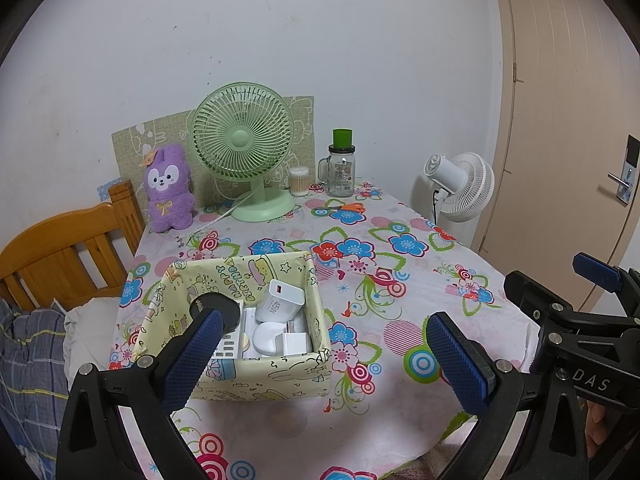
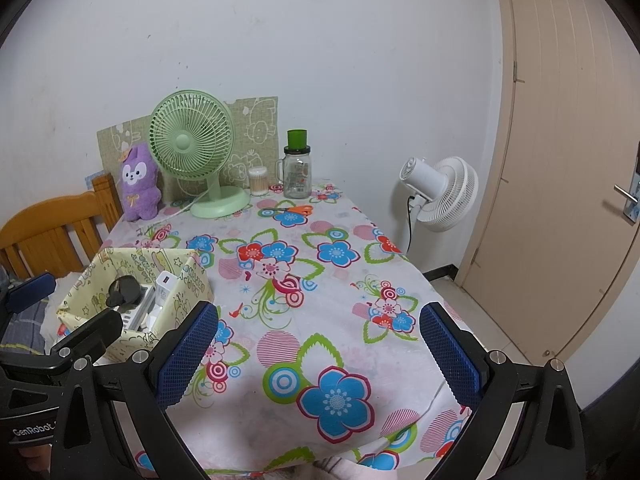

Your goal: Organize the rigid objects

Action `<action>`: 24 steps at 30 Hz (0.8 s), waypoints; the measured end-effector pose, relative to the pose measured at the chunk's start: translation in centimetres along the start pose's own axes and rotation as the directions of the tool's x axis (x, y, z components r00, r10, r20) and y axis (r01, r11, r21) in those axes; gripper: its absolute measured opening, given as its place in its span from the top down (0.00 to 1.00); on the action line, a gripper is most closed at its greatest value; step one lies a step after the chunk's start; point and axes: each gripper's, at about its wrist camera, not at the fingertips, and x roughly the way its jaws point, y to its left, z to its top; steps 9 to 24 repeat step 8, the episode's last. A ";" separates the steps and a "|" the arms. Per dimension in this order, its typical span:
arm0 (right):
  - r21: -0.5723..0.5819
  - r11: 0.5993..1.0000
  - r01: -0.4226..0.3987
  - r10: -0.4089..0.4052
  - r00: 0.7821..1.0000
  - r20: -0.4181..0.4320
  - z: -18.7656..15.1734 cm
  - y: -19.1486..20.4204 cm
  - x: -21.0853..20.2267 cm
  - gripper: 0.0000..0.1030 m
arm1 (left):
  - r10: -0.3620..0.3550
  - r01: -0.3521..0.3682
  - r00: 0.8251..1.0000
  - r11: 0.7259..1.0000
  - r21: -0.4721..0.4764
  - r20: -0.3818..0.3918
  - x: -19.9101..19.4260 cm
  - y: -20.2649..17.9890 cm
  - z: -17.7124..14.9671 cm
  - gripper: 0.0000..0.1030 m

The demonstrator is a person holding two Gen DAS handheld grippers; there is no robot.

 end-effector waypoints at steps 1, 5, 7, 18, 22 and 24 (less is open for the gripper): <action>0.000 1.000 0.000 0.000 1.000 0.000 0.0 0.0 0.0 0.01 | 0.001 -0.001 1.000 1.000 -0.002 0.000 0.0 0.0 0.0 0.00; -0.009 1.000 -0.002 0.002 1.000 -0.003 -0.3 -0.1 0.3 0.01 | 0.009 -0.009 1.000 1.000 -0.010 -0.003 0.3 0.1 -0.2 0.00; -0.012 1.000 -0.004 0.004 1.000 -0.006 -0.3 -0.1 0.4 0.01 | 0.012 -0.012 1.000 1.000 -0.016 -0.005 0.5 0.2 -0.2 0.00; -0.014 1.000 -0.003 0.003 1.000 -0.006 -0.3 -0.2 0.5 0.01 | 0.015 -0.015 1.000 1.000 -0.019 -0.007 0.6 0.2 -0.1 0.00; -0.014 1.000 -0.003 0.003 1.000 -0.006 -0.3 -0.2 0.5 0.01 | 0.015 -0.015 1.000 1.000 -0.019 -0.007 0.6 0.2 -0.1 0.00; -0.014 1.000 -0.003 0.003 1.000 -0.006 -0.3 -0.2 0.5 0.01 | 0.015 -0.015 1.000 1.000 -0.019 -0.007 0.6 0.2 -0.1 0.00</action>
